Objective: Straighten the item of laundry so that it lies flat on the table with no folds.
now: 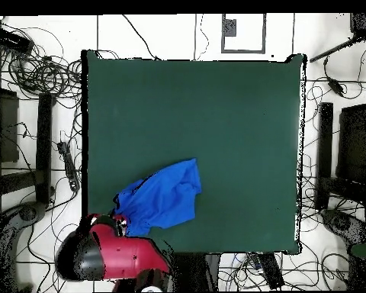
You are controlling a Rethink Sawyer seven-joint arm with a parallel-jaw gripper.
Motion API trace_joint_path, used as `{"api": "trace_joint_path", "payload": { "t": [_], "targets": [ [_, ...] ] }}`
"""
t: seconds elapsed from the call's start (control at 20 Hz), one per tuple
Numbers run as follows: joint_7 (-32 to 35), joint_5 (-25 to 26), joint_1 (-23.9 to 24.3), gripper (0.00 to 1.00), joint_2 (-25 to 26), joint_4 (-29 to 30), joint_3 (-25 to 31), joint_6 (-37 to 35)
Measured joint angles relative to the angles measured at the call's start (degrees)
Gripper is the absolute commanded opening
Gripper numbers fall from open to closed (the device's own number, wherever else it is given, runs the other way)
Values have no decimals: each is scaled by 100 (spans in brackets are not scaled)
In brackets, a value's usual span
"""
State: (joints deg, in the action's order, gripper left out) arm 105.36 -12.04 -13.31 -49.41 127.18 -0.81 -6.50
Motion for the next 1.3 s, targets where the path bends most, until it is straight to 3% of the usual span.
{"api": "trace_joint_path", "payload": {
  "t": [0.4, 0.65, 1.3],
  "targets": [
    [162, -605, -908, 0, -159, -2, -167, -213],
    [661, -1006, -1728, 0, -253, -76, -427, -540],
    [2167, -1238, -3062, 0, -317, -696, -1049, -1669]
  ]
}}
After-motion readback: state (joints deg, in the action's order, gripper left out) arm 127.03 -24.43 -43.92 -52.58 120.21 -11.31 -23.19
